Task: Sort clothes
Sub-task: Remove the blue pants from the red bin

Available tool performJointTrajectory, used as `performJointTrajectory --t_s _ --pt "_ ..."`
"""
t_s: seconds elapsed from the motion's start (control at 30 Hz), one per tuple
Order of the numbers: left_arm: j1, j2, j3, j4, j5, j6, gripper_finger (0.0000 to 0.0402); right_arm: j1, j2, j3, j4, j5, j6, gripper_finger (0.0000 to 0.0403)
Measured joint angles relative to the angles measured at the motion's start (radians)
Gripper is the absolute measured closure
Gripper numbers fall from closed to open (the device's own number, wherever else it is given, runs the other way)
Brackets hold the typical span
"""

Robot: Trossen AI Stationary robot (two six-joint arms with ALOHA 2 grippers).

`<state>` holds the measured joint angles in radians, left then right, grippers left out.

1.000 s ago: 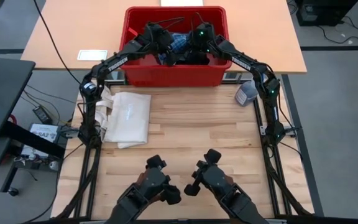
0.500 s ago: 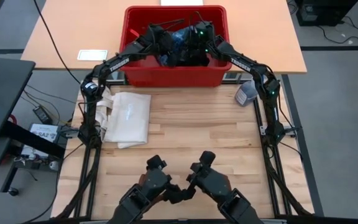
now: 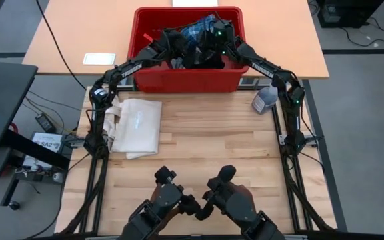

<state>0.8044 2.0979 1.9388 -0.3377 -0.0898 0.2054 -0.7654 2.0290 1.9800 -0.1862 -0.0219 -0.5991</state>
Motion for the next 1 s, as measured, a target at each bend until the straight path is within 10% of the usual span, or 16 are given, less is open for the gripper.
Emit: performJointTrajectory --t_s 0.2,0.47,1.0 --pt "-0.012 -0.012 -0.001 0.015 -0.004 0.018 0.0138 0.000 -0.031 0.000 -0.013 -0.015 -0.001 0.0380" --pt "-0.006 -0.041 -0.003 0.012 0.006 0.018 0.0375 0.010 -0.050 0.000 -0.037 -0.020 0.000 0.0380" --pt "0.010 -0.317 -0.002 -0.221 0.177 0.155 0.0381 0.034 -0.151 0.003 -0.195 -0.035 -0.031 0.0380"
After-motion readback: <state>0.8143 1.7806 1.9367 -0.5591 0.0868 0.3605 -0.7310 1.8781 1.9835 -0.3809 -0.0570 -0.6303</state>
